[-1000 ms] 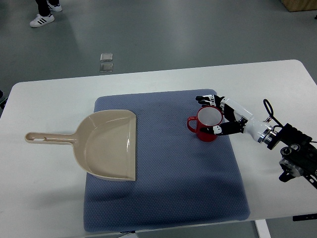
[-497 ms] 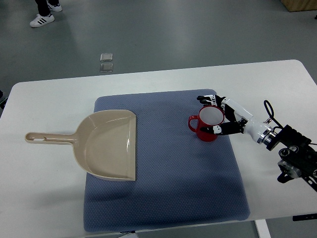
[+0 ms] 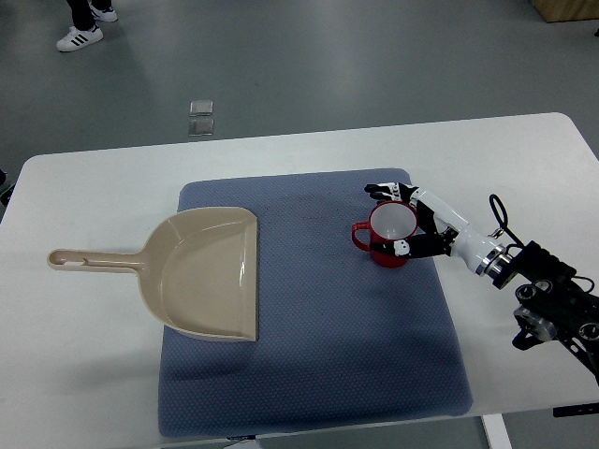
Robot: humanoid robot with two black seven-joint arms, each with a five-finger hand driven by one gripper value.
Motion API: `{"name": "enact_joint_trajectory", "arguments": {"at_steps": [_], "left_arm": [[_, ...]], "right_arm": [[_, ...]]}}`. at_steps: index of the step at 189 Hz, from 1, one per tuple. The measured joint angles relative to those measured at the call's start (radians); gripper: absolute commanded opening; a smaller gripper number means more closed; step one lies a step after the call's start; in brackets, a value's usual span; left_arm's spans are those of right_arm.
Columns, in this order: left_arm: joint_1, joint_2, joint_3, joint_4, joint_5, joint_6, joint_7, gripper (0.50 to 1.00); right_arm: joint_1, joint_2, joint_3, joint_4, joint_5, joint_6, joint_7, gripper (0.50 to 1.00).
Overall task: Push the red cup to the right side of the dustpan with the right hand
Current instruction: 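Curl the right hand's fingers around the red mug's rim, then push the red mug with the right hand toward the dustpan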
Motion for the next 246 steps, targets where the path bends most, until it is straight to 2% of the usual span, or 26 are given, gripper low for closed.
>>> {"name": "enact_joint_trajectory", "arguments": {"at_steps": [83, 169, 246], "left_arm": [[0.0, 0.0, 0.0, 0.0, 0.0, 0.0, 0.0, 1.0], [0.0, 0.0, 0.0, 0.0, 0.0, 0.0, 0.0, 1.0], [0.0, 0.0, 0.0, 0.0, 0.0, 0.0, 0.0, 1.0]], "right_arm": [[-0.001, 0.036, 0.001, -0.037, 0.015, -0.014, 0.0, 0.917], [-0.003, 0.041, -0.007, -0.042, 0.096, 0.061, 0.0, 0.917], [-0.024, 0.068, -0.016, -0.063, 0.099, 0.062, 0.0, 0.917]]}}
